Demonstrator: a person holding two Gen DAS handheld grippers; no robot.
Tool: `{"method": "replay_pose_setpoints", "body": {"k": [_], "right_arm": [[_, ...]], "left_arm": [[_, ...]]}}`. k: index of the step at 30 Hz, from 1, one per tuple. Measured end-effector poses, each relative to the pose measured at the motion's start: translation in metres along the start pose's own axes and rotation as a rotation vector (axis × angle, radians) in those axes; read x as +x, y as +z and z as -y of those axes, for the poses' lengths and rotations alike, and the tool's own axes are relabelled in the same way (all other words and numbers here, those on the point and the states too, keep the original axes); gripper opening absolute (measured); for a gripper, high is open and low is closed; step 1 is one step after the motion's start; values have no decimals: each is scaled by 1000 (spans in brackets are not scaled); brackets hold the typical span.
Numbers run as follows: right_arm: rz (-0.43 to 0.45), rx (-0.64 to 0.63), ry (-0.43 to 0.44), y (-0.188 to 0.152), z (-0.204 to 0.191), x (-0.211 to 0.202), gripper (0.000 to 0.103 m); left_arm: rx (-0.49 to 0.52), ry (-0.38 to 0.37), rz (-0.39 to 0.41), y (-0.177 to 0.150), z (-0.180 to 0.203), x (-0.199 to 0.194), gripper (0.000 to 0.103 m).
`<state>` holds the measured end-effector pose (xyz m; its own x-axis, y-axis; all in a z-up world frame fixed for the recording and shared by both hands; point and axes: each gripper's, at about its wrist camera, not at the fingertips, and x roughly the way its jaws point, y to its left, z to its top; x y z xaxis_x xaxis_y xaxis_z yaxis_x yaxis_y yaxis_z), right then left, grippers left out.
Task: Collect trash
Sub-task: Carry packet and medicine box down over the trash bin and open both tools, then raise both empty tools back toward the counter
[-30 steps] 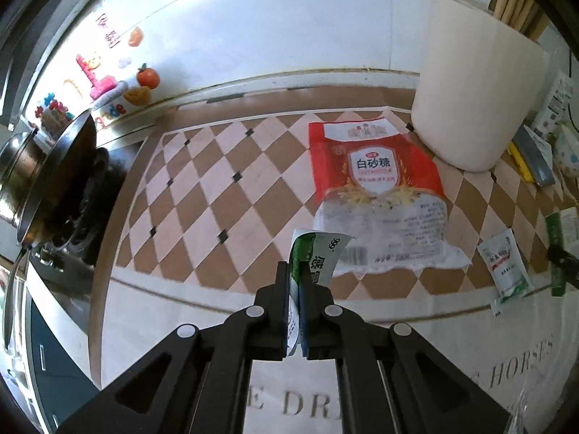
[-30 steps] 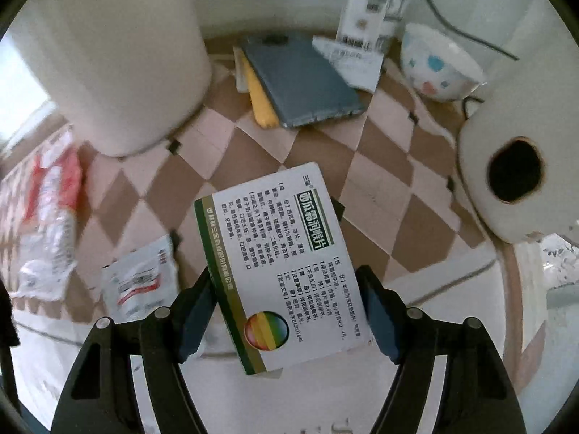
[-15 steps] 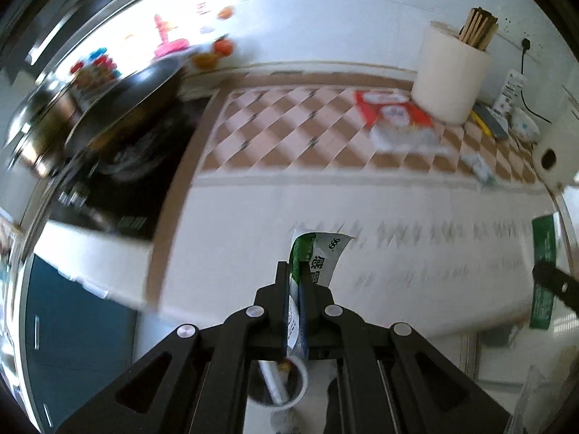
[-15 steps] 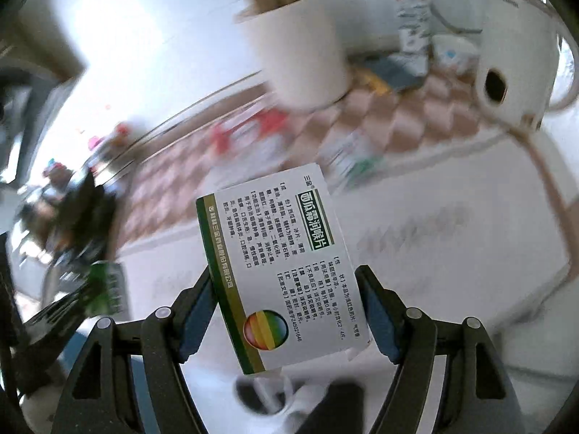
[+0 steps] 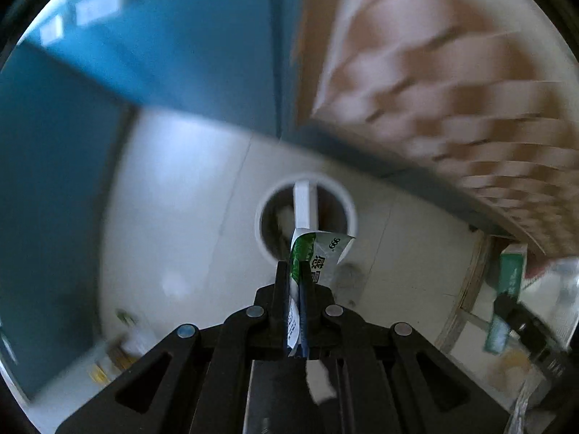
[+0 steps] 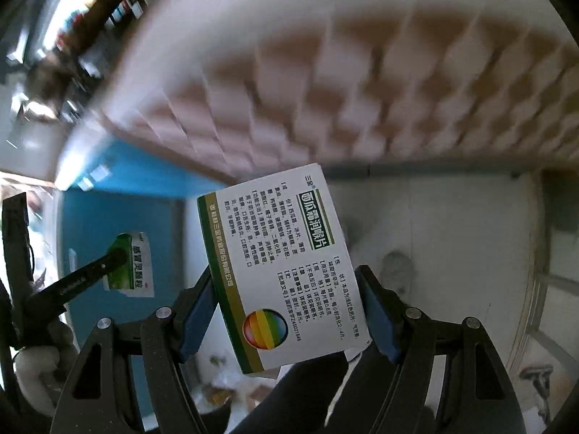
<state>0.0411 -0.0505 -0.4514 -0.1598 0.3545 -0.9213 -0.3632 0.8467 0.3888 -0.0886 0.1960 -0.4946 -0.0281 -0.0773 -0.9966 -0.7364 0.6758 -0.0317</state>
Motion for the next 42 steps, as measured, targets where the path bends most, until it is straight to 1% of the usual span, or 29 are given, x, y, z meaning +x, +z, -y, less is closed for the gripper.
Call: {"method": "replay_pose_setpoints", "body": {"k": [1, 3, 4, 5, 6, 7, 8, 10, 11, 13, 15, 17, 18, 19, 21, 22, 23, 24, 27, 30, 32, 35, 38, 42], "right_arm": [[-31, -13, -18, -5, 1, 35, 76], [-80, -13, -24, -10, 8, 87, 76], [-107, -21, -39, -12, 12, 123, 76], [-123, -24, -48, -12, 16, 146, 76], [-147, -17, -48, -13, 23, 178, 76], [-173, -7, -46, -14, 30, 208, 76], [-188, -1, -47, -13, 35, 229, 76], [-219, 6, -61, -14, 50, 282, 76], [-228, 7, -69, -13, 55, 301, 76], [-253, 17, -73, -13, 65, 342, 76], [-268, 13, -78, -10, 69, 370, 76], [-288, 12, -72, -8, 74, 396, 77], [-301, 8, -74, -7, 74, 407, 77], [-314, 3, -82, -6, 75, 416, 77], [-328, -4, -101, -7, 77, 423, 88], [-326, -11, -122, -6, 76, 423, 100], [-319, -17, -135, -7, 72, 419, 103], [-311, -24, -143, -8, 70, 415, 103], [-294, -48, -161, -8, 60, 394, 103], [-257, -98, -208, -9, 49, 366, 103], [-240, -127, -233, -10, 41, 347, 103], [-197, -170, -288, -14, 27, 312, 103], [-164, -206, -324, -17, 10, 271, 103], [-122, -242, -338, -23, -15, 213, 103]], "left_arm": [[-22, -21, -40, 2, -7, 29, 3], [-87, -50, -100, 9, -21, 92, 3], [-105, -69, -125, 13, -26, 121, 3], [-131, -78, -150, 17, -31, 151, 3], [-146, -85, -164, 20, -34, 173, 3], [-152, -86, -178, 23, -37, 195, 3], [-154, -73, -190, 28, -39, 221, 3], [-150, -68, -205, 32, -41, 252, 7], [-145, -59, -214, 35, -42, 266, 8], [-134, -67, -226, 38, -43, 287, 9], [-128, -59, -245, 40, -43, 304, 12], [-124, -33, -244, 41, -46, 310, 28], [-122, -19, -233, 40, -48, 310, 51], [-125, -15, -220, 39, -52, 307, 71], [-130, -10, -192, 35, -55, 298, 88], [-128, -3, -183, 34, -56, 293, 95], [-122, 12, -176, 32, -56, 287, 98], [-112, 31, -164, 29, -55, 278, 100], [-88, 71, -121, 24, -57, 252, 100], [-75, 98, -83, 15, -54, 225, 100], [-60, 135, -49, 6, -50, 203, 100], [-55, 171, -17, -6, -46, 172, 100], [-50, 174, 9, -20, -44, 131, 100], [-39, 158, 51, -40, -40, 70, 100]]}}
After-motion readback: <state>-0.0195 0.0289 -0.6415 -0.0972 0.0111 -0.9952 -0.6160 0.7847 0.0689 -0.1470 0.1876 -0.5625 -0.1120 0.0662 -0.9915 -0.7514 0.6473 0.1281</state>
